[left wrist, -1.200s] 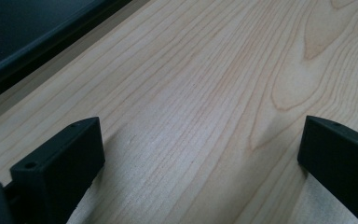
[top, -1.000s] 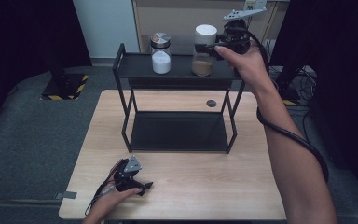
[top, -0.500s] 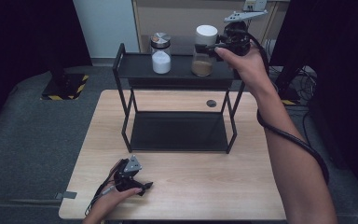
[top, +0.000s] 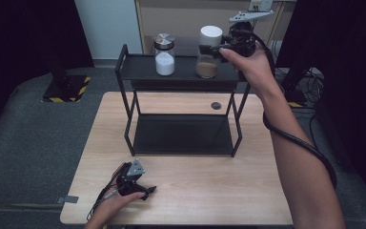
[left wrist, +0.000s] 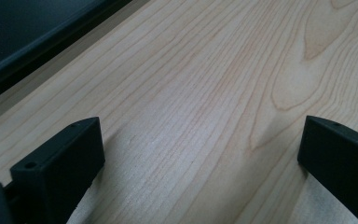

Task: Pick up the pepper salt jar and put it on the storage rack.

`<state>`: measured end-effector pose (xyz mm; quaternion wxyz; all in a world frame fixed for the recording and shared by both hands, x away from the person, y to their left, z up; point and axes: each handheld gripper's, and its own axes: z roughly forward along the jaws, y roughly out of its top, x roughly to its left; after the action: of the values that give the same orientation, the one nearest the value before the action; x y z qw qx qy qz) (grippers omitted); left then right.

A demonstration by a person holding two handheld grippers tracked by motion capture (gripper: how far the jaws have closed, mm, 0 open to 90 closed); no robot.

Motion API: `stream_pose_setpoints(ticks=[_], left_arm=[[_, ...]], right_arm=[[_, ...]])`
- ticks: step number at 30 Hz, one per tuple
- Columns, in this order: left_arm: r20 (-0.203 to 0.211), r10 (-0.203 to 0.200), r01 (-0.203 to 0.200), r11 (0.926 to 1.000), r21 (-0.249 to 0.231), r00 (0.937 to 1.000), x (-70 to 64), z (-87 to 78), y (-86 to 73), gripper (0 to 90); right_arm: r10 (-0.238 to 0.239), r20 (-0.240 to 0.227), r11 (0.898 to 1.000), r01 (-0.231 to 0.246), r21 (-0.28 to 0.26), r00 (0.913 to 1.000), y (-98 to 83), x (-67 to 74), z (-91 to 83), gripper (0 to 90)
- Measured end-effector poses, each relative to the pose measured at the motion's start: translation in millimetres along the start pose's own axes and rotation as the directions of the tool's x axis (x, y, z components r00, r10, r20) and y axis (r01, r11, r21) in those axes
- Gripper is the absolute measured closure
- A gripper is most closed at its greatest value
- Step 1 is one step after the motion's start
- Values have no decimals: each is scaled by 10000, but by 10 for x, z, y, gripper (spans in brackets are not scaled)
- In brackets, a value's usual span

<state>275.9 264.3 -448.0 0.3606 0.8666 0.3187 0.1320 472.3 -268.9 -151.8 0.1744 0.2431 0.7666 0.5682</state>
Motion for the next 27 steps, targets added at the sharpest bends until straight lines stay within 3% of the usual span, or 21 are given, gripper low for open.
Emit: stream_pose_setpoints(ticks=[9,15,20,27], left_arm=[[-6,0,0,10000,0,10000,-1,0,0,0],[-4,0,0,10000,2,10000,-1,0,0,0],[-5,-3,3,10000,1,10000,-1,0,0,0],[-5,-1,1,10000,0,10000,-1,0,0,0]], right_arm=[[258,29,9997,-258,39,9997,11,-4,-1,281],[136,426,9993,-151,353,9990,45,66,-16,188],[82,517,9999,-88,116,9986,18,105,-101,144],[-275,1059,9996,285,-88,9940,-59,304,-289,49]])
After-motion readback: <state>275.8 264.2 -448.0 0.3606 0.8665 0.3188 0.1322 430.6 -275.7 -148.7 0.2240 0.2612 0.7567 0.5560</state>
